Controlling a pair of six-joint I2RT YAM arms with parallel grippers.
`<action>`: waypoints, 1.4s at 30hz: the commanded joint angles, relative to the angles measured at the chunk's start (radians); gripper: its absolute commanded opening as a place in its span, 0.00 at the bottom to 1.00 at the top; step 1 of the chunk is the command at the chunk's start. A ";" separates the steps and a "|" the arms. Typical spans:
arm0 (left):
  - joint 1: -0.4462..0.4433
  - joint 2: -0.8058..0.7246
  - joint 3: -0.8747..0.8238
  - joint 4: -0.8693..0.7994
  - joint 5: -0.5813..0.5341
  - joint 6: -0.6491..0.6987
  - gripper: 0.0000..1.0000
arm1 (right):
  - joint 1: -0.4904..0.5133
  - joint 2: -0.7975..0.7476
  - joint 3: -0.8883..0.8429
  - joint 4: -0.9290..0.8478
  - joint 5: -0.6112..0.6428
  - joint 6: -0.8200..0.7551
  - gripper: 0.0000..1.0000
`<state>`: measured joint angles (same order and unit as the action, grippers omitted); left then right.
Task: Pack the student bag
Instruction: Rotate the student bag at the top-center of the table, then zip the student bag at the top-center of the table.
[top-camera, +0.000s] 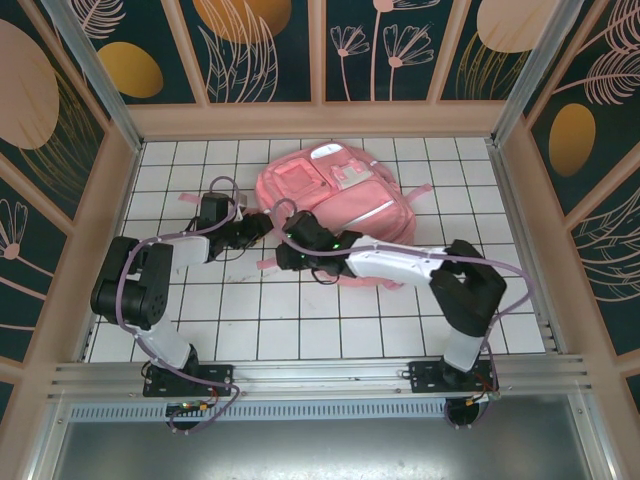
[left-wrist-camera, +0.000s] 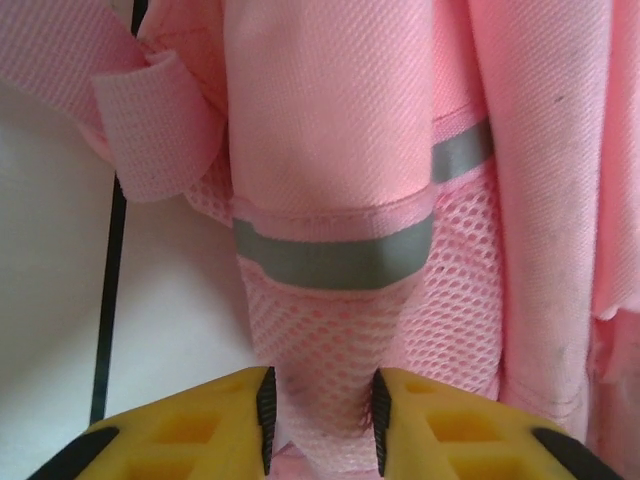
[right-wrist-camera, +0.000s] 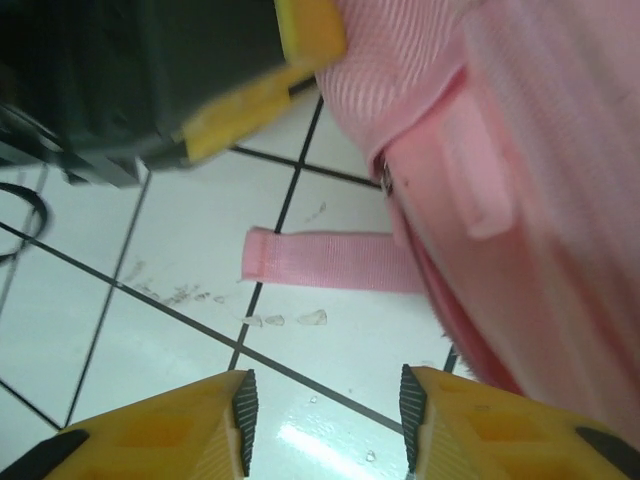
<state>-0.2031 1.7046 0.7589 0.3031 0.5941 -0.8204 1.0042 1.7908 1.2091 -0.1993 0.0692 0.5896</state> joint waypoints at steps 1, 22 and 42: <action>-0.005 0.004 0.000 0.063 0.001 -0.031 0.21 | -0.001 0.045 0.030 -0.008 0.060 0.051 0.43; -0.191 -0.098 -0.066 0.123 -0.142 -0.255 0.00 | -0.206 -0.179 -0.186 -0.056 0.149 0.005 0.40; -0.191 -0.035 -0.016 0.088 -0.145 -0.226 0.00 | -0.014 0.030 -0.170 0.126 0.262 0.267 0.34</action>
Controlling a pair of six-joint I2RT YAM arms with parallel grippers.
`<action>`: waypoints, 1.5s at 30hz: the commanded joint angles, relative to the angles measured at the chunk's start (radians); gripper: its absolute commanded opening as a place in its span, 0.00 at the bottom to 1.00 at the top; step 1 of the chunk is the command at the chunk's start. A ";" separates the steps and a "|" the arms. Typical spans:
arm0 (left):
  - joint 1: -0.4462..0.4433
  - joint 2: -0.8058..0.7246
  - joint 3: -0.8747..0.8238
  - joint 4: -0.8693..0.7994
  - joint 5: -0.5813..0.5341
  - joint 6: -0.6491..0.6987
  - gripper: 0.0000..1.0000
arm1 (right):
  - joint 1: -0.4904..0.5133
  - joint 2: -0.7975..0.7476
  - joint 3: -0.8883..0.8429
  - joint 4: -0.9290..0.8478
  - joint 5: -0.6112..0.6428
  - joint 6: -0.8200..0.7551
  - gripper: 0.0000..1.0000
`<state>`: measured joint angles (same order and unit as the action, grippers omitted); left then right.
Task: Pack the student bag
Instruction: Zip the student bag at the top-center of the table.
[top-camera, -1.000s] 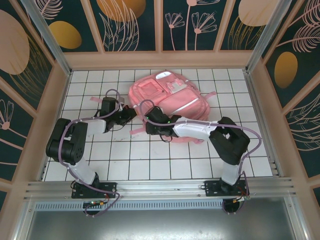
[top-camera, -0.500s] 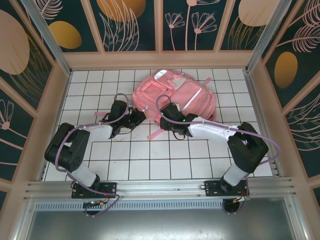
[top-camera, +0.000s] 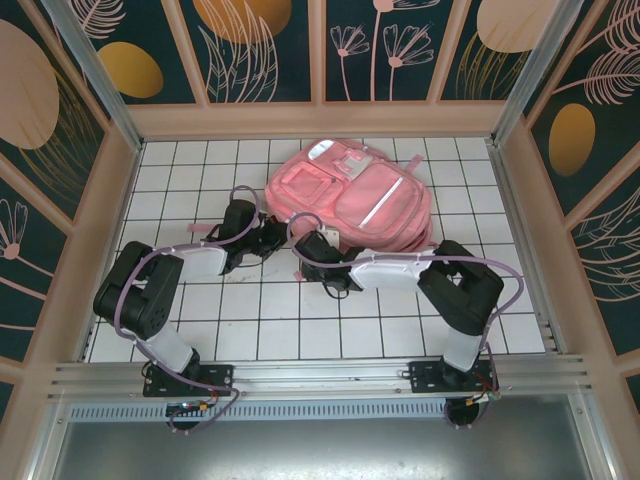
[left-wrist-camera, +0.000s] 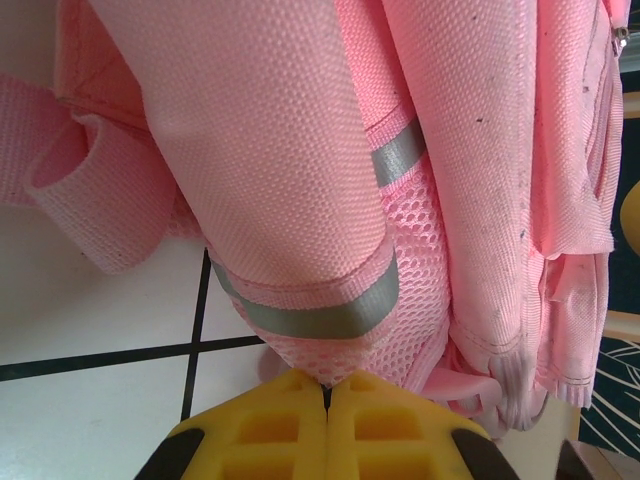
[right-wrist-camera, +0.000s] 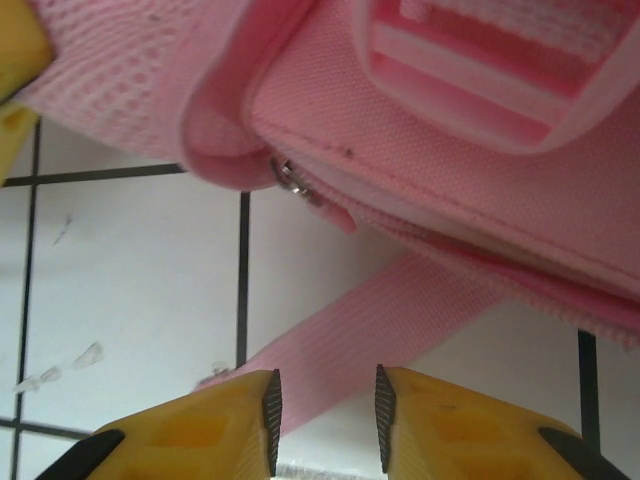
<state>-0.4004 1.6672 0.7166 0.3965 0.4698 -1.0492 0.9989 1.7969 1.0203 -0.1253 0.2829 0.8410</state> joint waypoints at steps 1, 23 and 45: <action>0.006 0.001 0.026 -0.005 -0.022 0.003 0.00 | -0.013 0.033 0.021 0.061 0.056 0.012 0.34; 0.006 0.127 0.070 -0.017 -0.054 0.040 0.00 | -0.080 0.171 0.137 0.144 0.085 -0.082 0.31; 0.045 0.095 0.086 -0.088 -0.134 0.038 0.00 | -0.070 0.078 0.123 -0.020 0.149 0.008 0.00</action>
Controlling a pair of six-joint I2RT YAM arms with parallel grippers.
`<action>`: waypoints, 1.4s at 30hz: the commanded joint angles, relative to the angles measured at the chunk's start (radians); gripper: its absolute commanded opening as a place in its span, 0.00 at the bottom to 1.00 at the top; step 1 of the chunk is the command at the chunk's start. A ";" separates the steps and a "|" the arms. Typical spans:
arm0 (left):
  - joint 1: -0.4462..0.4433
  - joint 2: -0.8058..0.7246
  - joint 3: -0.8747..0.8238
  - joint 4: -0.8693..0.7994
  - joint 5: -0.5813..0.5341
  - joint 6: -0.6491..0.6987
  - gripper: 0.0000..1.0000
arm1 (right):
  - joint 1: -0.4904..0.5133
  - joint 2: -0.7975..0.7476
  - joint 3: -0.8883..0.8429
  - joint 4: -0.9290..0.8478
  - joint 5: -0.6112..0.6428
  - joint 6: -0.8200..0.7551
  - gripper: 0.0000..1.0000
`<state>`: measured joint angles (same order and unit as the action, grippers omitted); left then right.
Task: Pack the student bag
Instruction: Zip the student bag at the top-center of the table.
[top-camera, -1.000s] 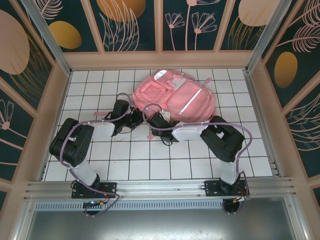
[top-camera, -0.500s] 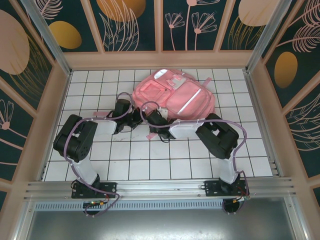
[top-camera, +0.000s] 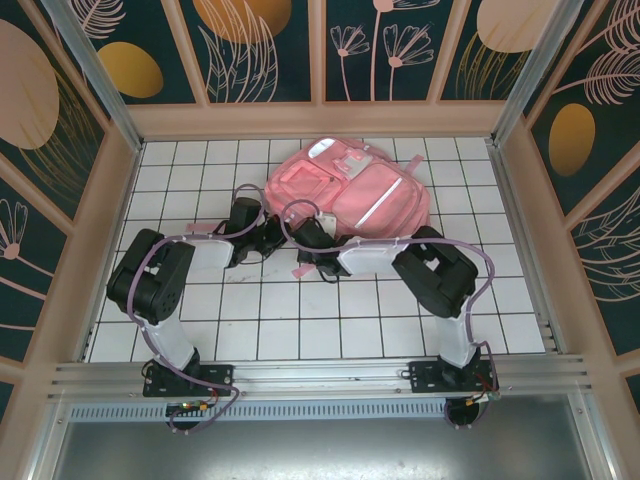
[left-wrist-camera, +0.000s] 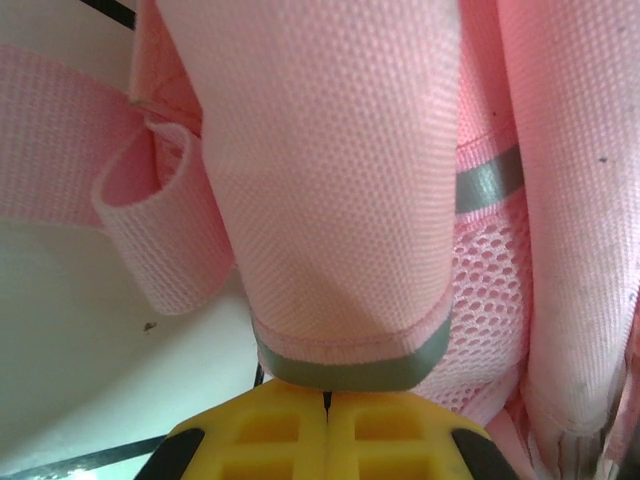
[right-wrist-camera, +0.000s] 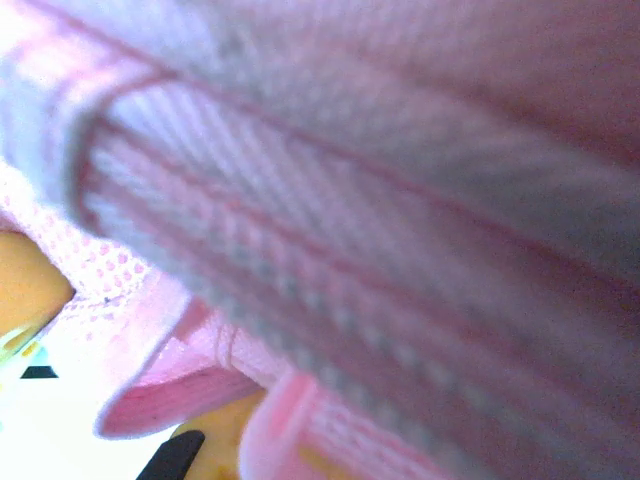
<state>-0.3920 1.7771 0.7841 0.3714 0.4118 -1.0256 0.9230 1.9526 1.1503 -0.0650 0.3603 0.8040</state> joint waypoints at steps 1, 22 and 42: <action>0.051 -0.020 0.018 -0.070 -0.088 0.014 0.00 | 0.010 -0.097 -0.024 -0.098 0.072 0.061 0.00; 0.316 0.063 0.242 -0.252 -0.154 0.140 0.00 | -0.059 -0.593 -0.424 -0.412 0.209 0.174 0.00; 0.322 -0.185 0.018 -0.220 0.037 0.135 0.47 | 0.041 -0.381 -0.243 -0.266 0.094 0.112 0.00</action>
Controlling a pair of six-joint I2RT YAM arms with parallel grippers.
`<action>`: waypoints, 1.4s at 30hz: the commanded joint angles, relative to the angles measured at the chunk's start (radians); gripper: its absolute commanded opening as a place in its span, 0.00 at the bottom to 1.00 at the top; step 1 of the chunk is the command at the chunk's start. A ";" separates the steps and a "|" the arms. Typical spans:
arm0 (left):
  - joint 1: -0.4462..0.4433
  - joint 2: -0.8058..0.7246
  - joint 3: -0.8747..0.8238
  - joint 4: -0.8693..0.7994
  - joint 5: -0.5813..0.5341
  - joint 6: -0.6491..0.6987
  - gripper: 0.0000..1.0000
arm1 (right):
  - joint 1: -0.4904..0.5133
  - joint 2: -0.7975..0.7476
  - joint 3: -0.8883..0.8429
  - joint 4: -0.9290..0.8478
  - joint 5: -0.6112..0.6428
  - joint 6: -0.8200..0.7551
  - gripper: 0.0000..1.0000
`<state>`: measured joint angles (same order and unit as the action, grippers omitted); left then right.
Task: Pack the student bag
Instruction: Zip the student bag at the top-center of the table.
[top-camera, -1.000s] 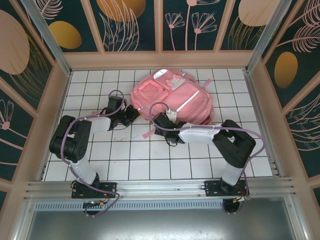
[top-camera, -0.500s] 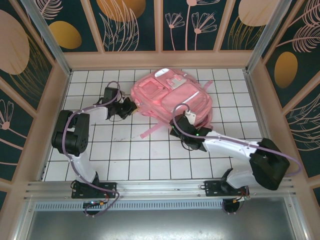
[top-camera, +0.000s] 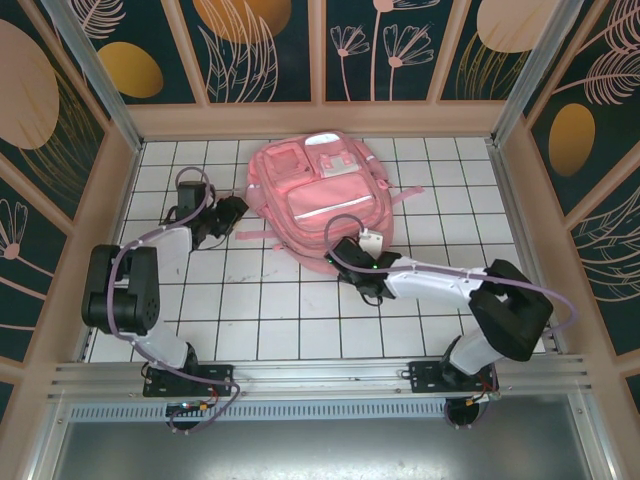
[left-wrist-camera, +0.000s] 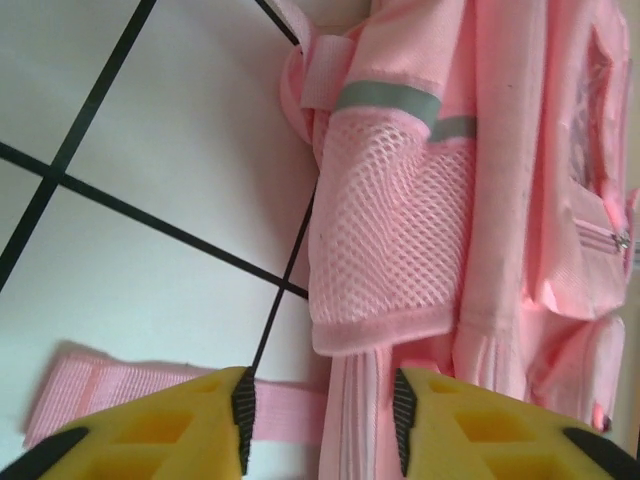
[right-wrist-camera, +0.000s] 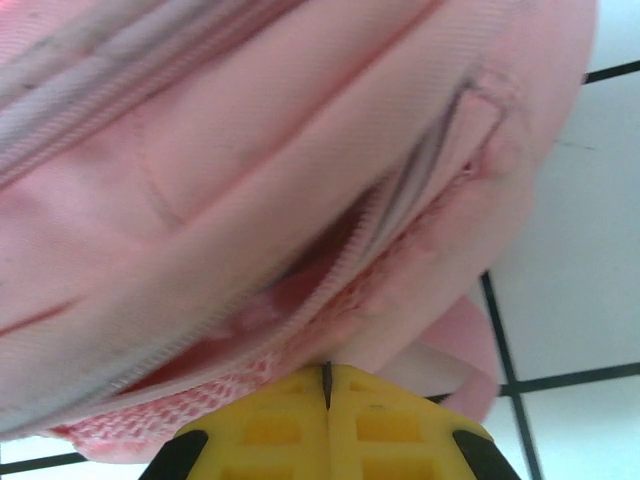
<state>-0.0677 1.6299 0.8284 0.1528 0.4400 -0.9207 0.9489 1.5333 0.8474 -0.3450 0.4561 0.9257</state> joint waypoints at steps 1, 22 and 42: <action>-0.001 -0.042 -0.032 -0.005 0.012 0.038 0.49 | 0.018 0.059 0.078 0.013 -0.009 -0.014 0.00; -0.073 0.152 0.138 0.013 0.120 0.087 0.74 | -0.397 0.111 0.038 0.069 -0.008 -0.320 0.00; -0.180 0.294 0.165 0.167 0.140 -0.044 0.00 | -0.004 0.074 0.164 0.079 -0.014 -0.054 0.36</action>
<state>-0.2199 1.9526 1.0355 0.2699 0.5625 -0.9146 0.9253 1.5581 0.9783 -0.2787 0.4431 0.7956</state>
